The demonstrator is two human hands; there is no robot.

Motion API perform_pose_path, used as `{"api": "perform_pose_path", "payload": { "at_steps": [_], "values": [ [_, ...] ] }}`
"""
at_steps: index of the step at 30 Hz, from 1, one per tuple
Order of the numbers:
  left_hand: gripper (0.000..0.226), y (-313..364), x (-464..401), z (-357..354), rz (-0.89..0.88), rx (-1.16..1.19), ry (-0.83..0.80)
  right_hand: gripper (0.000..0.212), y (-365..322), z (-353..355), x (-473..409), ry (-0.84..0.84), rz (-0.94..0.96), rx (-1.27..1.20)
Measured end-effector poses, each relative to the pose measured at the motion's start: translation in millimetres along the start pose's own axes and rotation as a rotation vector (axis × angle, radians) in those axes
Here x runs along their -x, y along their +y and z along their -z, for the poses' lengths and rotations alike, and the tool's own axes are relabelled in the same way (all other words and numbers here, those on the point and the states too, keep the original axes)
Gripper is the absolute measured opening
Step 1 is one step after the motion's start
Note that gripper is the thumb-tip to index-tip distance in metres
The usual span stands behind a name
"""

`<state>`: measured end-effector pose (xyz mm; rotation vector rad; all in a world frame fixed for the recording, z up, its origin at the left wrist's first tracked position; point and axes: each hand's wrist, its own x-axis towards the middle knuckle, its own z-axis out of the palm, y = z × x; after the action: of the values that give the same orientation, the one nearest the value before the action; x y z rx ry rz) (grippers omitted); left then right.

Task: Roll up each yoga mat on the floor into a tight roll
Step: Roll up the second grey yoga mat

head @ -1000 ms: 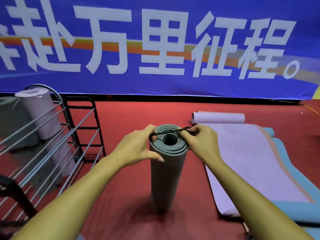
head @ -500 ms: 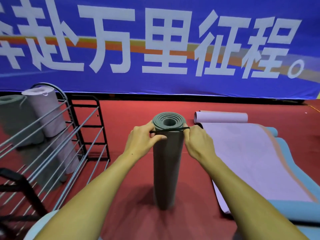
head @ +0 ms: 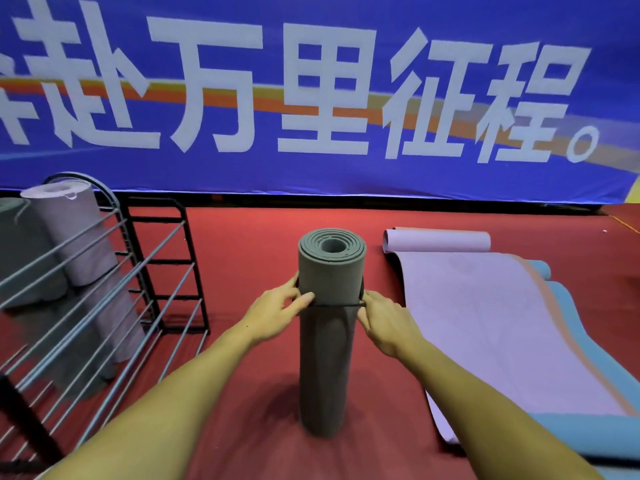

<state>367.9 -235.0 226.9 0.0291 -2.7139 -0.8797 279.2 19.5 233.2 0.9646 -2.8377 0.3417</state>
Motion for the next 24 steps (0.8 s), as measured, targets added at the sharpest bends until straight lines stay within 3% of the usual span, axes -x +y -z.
{"api": "perform_pose_path", "payload": {
  "at_steps": [3,7,11,14,16,21,22,24],
  "values": [
    [0.088,-20,-18,-20,0.088,0.155,-0.002,0.03,11,-18,-16,-0.052,0.002,0.059],
    [0.071,-31,-30,-50,0.173,0.429,-0.051,0.038,27,-52,-30,-0.141,-0.058,0.099],
    [0.078,-79,-31,-96,0.262,0.502,-0.038,0.037,43,-97,-37,-0.236,-0.053,0.089],
    [0.048,-99,-32,-120,0.288,0.457,-0.082,0.037,49,-125,-39,-0.309,-0.115,0.057],
    [0.044,-94,-37,-125,0.31,0.465,-0.098,0.036,48,-133,-42,-0.351,-0.175,-0.046],
    [0.019,-84,-52,-120,0.44,0.849,-0.018,0.032,44,-139,-53,-0.245,-0.226,-0.418],
    [0.028,-86,-52,-120,0.456,0.897,-0.027,0.031,41,-141,-53,-0.238,-0.22,-0.477],
    [0.07,-91,-49,-122,0.457,0.899,-0.058,0.032,33,-147,-48,-0.225,-0.214,-0.619]
  ]
}}
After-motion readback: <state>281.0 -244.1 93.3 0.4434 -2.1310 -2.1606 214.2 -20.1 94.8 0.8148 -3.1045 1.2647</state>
